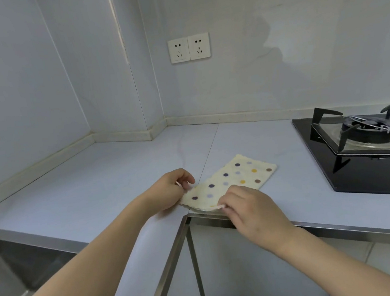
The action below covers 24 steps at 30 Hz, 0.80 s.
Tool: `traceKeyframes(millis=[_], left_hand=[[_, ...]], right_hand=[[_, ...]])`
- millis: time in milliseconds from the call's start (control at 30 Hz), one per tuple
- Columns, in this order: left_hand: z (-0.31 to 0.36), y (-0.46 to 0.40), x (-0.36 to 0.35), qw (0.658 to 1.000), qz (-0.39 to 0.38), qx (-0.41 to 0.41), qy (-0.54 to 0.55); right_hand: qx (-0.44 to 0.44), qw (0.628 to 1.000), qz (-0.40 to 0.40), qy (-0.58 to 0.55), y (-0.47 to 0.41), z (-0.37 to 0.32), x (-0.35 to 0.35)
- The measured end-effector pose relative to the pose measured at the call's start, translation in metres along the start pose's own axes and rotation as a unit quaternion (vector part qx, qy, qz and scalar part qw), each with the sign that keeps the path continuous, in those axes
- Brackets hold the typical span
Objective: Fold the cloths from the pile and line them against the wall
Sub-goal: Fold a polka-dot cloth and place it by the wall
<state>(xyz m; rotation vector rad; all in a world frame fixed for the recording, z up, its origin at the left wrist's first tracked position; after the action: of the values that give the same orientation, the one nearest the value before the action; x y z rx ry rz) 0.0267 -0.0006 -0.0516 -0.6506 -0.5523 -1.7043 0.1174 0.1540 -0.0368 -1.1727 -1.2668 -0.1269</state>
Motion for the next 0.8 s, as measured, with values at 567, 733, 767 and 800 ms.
traceKeyframes(millis=[567,733,767,800], left_hand=[[0.054,0.029,-0.044,0.916,0.055,-0.281,-0.281],[0.058,0.023,-0.050,0.892,0.063,-0.284,-0.346],[0.058,0.021,-0.051,0.891,0.061,-0.281,-0.352],[0.059,0.020,-0.052,0.887,0.059,-0.280,-0.362]], right_hand=[[-0.087,0.989,-0.005,-0.120,0.019,0.033,0.031],[0.007,0.999,-0.045,-0.010,0.021,0.020,0.017],[0.014,0.999,-0.042,0.003,0.021,0.020,0.018],[0.016,0.999,-0.034,0.009,0.022,0.021,0.019]])
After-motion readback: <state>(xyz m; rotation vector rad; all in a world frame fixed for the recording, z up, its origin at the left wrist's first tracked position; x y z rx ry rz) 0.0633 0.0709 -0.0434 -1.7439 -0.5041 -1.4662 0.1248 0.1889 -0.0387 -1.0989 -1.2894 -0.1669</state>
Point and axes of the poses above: each hand's wrist, its own y-axis away from the middle knuckle, its own x-axis out of the back of the hand, z = x × y, the point moved 10 cm from there along -y, towards the middle knuckle
